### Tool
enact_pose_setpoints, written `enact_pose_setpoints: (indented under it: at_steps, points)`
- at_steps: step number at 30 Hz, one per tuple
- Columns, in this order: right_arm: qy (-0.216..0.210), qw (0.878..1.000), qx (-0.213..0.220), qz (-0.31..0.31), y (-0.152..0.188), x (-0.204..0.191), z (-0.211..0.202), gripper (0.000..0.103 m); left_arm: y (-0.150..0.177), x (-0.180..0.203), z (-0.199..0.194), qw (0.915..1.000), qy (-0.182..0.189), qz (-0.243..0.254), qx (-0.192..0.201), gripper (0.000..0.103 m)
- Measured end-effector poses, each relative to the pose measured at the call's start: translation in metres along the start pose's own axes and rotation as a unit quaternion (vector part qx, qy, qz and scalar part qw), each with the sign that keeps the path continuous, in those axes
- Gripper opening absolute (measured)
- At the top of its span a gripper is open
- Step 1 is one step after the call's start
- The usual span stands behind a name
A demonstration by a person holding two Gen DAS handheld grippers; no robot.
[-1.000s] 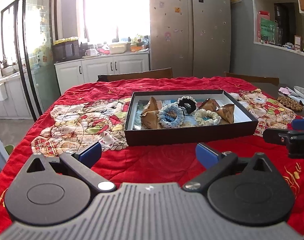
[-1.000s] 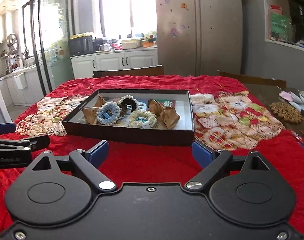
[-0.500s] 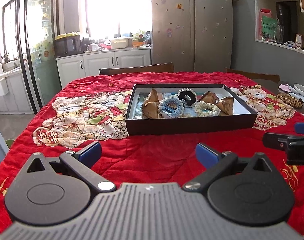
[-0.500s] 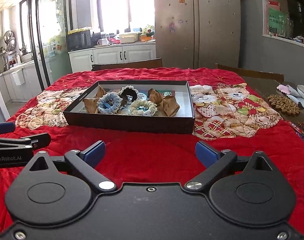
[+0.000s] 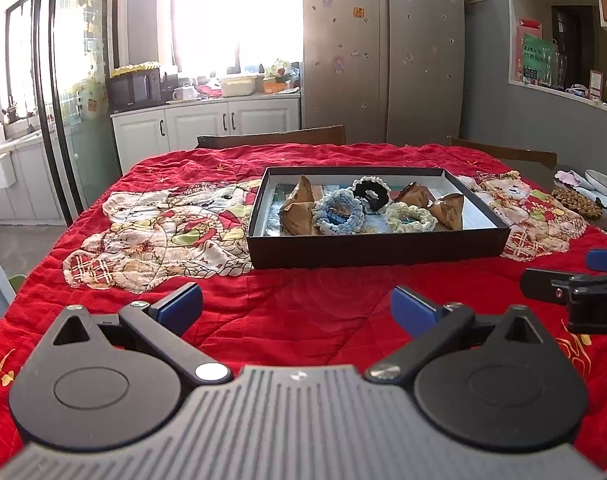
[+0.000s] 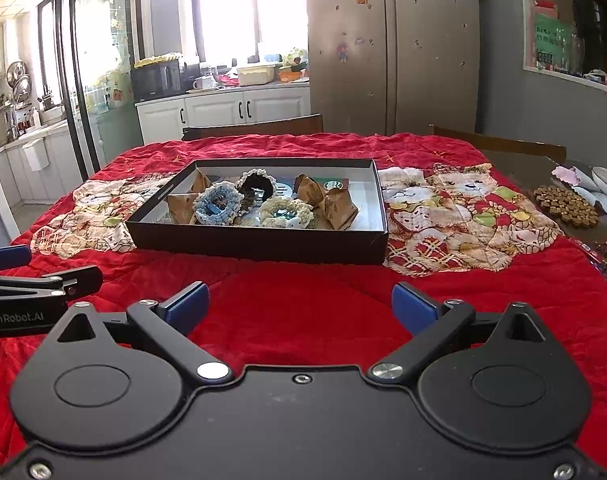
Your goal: Organize objects
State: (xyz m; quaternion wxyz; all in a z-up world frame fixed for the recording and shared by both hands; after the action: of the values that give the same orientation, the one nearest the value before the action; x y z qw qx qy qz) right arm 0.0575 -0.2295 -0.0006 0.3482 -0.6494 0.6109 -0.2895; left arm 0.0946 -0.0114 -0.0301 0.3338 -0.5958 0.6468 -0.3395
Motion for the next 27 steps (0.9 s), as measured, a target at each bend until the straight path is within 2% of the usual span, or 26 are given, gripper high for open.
enact_pose_setpoints:
  at_steps: [27]
  points:
    - [-0.007,1.0,-0.01,0.0,0.0041,-0.0013,0.0073,0.099,0.0037,0.0042,0.0013,0.9999,0.003,0.009,-0.01,0.103]
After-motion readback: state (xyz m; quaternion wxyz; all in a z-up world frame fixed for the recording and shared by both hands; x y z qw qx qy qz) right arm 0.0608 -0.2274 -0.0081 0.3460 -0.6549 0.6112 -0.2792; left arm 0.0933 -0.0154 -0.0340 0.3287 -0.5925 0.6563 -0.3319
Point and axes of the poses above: each gripper's, at about its wrist camera, not at the fingertips, and z roughly the way its jaws point, x to its right, y to its underside, the point moved 7 cm from there along z, roughly the way its jaws point, and after that the axes turned 4 degrees about -x, right-handed, at the moved point
